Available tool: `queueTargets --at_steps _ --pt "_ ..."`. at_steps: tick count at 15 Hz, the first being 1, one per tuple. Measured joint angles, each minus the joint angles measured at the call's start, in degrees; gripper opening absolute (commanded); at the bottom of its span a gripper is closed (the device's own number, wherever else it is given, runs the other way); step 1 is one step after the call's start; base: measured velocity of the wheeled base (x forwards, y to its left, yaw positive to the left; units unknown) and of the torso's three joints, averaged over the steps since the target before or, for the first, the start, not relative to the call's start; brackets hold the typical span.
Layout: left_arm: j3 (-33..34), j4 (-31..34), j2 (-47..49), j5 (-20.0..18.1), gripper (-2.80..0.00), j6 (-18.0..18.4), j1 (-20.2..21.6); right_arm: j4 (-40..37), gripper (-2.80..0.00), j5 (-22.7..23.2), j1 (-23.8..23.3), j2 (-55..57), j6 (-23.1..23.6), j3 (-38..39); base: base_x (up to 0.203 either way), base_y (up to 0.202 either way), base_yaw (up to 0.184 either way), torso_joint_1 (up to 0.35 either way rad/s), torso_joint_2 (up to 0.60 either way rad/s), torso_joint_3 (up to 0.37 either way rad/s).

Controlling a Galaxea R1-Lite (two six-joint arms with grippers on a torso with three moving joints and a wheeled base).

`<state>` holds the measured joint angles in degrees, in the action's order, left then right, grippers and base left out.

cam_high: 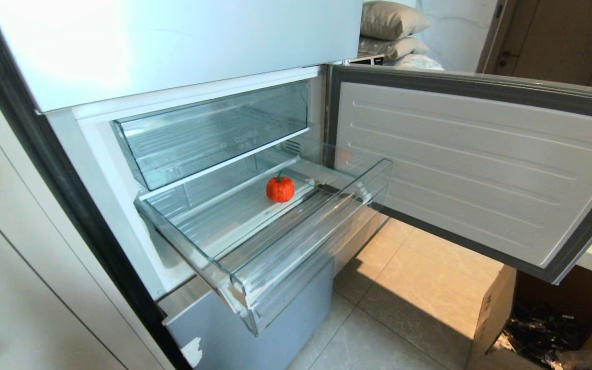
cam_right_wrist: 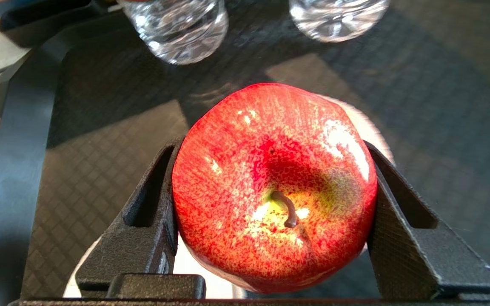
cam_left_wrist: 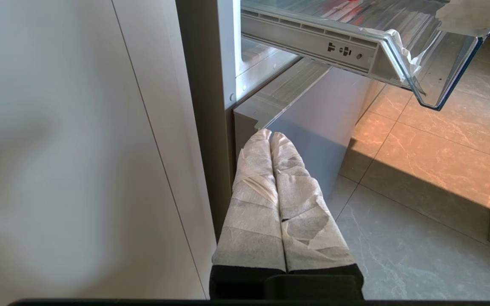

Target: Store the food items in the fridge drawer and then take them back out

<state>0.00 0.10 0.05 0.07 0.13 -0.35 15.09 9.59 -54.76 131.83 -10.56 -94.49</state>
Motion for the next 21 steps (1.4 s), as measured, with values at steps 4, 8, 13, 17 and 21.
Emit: queueTargets --at_steps 4,8,13,17,21 --pt "0.00 0.00 0.00 0.00 -2.80 0.00 -0.02 0.00 -2.80 0.00 0.20 0.45 -0.03 -0.11 0.000 0.000 0.000 0.000 0.00 0.000" --pt "0.00 0.00 0.00 0.00 -2.80 0.00 -0.02 0.01 0.00 -0.09 0.18 0.50 -0.16 -0.11 0.000 0.000 0.000 0.000 0.00 0.000" --pt "0.00 0.00 0.01 0.00 -2.80 0.02 -0.02 0.01 0.00 -0.07 -0.02 0.41 -0.10 -0.07 0.000 0.000 0.000 0.000 0.00 0.000" --pt "0.00 0.00 0.00 0.00 -2.80 0.02 0.00 0.01 0.00 -0.06 -0.39 -0.66 0.00 0.04 0.000 0.000 0.000 0.000 0.00 0.000" --pt "0.00 0.01 0.00 0.00 -2.80 0.02 0.00 -0.21 0.00 -0.01 -0.33 -3.27 0.17 0.76 0.000 0.000 0.000 0.000 0.00 0.000"
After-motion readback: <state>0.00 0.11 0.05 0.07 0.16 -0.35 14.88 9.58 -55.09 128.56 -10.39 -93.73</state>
